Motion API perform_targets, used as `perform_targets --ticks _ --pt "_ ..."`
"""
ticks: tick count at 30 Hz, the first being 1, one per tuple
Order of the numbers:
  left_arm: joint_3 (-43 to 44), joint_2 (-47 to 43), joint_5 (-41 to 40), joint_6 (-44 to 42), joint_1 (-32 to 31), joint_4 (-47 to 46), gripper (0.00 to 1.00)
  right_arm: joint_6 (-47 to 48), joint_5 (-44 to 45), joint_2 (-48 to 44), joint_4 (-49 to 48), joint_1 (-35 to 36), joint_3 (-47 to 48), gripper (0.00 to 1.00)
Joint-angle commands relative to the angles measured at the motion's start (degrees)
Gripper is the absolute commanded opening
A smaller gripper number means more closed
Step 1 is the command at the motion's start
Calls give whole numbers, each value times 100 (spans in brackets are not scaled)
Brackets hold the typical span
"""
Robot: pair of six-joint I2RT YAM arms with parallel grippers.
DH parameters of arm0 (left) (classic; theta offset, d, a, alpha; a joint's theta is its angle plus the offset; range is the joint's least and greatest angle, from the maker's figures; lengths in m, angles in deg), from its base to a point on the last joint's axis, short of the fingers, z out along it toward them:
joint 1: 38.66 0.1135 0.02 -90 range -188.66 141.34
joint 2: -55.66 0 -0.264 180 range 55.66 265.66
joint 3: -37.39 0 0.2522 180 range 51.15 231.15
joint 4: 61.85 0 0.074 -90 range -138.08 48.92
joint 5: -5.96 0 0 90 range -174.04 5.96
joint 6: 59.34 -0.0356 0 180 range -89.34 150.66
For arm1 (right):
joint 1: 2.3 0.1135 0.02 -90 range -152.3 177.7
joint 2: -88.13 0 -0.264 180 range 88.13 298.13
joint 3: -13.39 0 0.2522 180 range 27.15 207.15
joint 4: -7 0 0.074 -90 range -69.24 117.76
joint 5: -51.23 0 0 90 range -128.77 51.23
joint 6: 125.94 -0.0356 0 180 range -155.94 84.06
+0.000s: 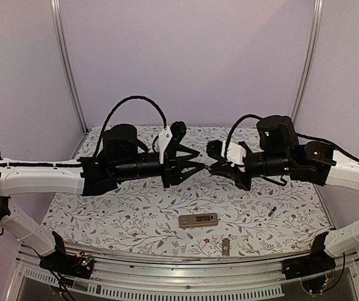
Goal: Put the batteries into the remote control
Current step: Pass from the left arm to the right, then pass from the right arm to the left
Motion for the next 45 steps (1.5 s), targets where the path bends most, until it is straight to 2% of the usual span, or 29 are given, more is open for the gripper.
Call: perform_targets --ticks 1,5,7,10,11,21,25,29,34,35,36,37,38,40,43,45 --pt "277 294 342 497 57 351 42 208 205 91 83 83 220 0" --pt "372 480 855 410 59 494 49 191 216 89 27 92 214 0" --pt "342 518 908 404 60 450 49 223 181 89 21 93 214 0" --pt "344 529 739 431 59 411 30 227 109 101 12 92 216 0" --pt "326 519 731 431 54 356 28 226 95 105 14 92 215 0" --pt "205 370 650 446 100 203 30 248 98 171 21 97 184 0" --pt "230 396 667 378 105 198 19 242 80 174 -13 94 181 0" --pt "245 418 716 370 105 224 1 211 80 170 -14 92 183 0" --pt "113 316 733 348 106 87 0 138 109 168 -22 92 175 0" --pt "43 265 705 360 106 -23 0 90 150 172 -34 92 187 7" --pt "-56 217 661 369 111 -142 0 -27 185 163 -48 92 209 19" --pt "-152 171 600 390 105 -298 0 -112 207 166 -56 91 231 40" --pt "-248 119 529 414 120 -455 0 -234 200 143 -74 77 247 51" --pt "-463 9 460 489 129 -839 0 -525 -126 75 -190 -109 199 59" --pt "-923 -187 554 672 149 -1906 0 -1346 -1660 -219 -976 -773 -239 67" --pt "-1258 -247 673 829 166 -2672 0 -1977 -2372 -384 -1635 -1126 -567 74"
